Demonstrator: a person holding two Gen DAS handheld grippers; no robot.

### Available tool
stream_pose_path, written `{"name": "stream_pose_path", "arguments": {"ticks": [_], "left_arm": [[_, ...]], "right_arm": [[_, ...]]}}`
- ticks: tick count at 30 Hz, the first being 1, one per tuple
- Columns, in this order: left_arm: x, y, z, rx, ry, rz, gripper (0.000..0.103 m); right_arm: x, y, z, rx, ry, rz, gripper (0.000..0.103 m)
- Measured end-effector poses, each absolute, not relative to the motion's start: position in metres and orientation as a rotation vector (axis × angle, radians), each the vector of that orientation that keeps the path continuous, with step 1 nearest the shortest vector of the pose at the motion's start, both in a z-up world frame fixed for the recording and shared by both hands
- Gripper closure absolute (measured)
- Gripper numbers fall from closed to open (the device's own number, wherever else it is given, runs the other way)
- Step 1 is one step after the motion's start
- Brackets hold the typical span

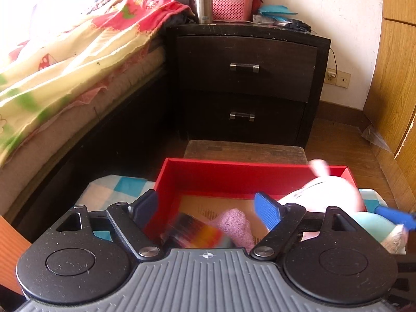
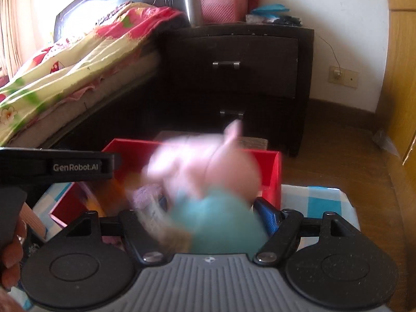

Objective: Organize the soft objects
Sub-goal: 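Open the left tool to drop the hat while the right tool releases the pig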

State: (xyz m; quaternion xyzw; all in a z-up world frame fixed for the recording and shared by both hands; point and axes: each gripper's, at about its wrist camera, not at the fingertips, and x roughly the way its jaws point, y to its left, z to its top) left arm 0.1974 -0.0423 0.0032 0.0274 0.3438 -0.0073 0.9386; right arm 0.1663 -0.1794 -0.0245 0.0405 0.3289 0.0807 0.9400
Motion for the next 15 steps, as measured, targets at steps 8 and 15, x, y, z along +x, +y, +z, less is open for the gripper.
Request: {"name": "stream_pose_path", "arguments": {"ticks": [8, 15], "left_arm": [[0.174, -0.034, 0.02, 0.034, 0.703, -0.033, 0.021], [0.133, -0.029, 0.031, 0.066, 0.706, -0.062, 0.019]], "right_arm": [[0.147, -0.186, 0.008, 0.096, 0.606, 0.146, 0.043], [0.119, -0.193, 0.031, 0.102, 0.586, 0.129, 0.043]]}}
